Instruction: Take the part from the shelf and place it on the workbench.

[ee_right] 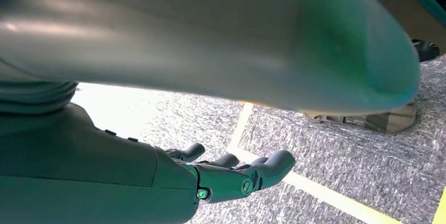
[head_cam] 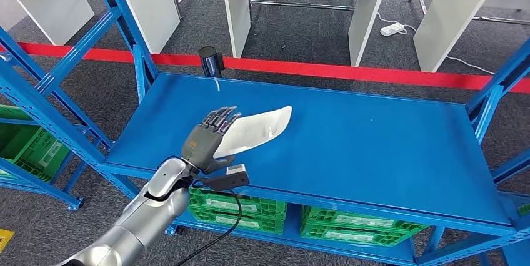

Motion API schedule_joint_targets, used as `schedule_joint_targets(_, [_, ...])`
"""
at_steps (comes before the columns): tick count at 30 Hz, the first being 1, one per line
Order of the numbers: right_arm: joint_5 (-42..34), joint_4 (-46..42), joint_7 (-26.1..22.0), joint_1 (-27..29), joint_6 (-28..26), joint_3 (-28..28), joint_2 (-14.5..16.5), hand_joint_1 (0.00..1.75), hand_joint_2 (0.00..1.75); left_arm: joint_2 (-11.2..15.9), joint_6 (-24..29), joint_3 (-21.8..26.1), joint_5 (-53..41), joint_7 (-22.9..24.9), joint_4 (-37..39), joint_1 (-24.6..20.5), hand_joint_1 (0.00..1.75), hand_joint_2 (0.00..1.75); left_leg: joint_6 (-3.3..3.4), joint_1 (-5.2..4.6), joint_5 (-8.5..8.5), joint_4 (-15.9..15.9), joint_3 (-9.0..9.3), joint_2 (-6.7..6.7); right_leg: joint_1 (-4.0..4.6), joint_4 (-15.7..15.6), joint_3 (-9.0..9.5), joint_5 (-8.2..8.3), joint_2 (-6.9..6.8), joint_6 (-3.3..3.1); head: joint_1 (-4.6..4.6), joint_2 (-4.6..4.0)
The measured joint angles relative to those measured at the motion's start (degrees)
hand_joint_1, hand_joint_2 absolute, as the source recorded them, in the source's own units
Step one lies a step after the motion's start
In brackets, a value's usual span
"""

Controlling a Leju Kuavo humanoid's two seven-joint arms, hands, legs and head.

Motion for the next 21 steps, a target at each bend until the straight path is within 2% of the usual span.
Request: schedule_joint_targets(21, [-0.7,0.0,-0.2,0.0,0.0,0.0,-0.4,0.0,0.0,1.1,-0.8,1.1,3.6,0.1,-1.4,2.2,0.0,1.75,0.0,0.0,0.0,0.0,0.01,0.0,0.0,0.0,0.01,0.0,-0.01,0.0,0.0,0.0])
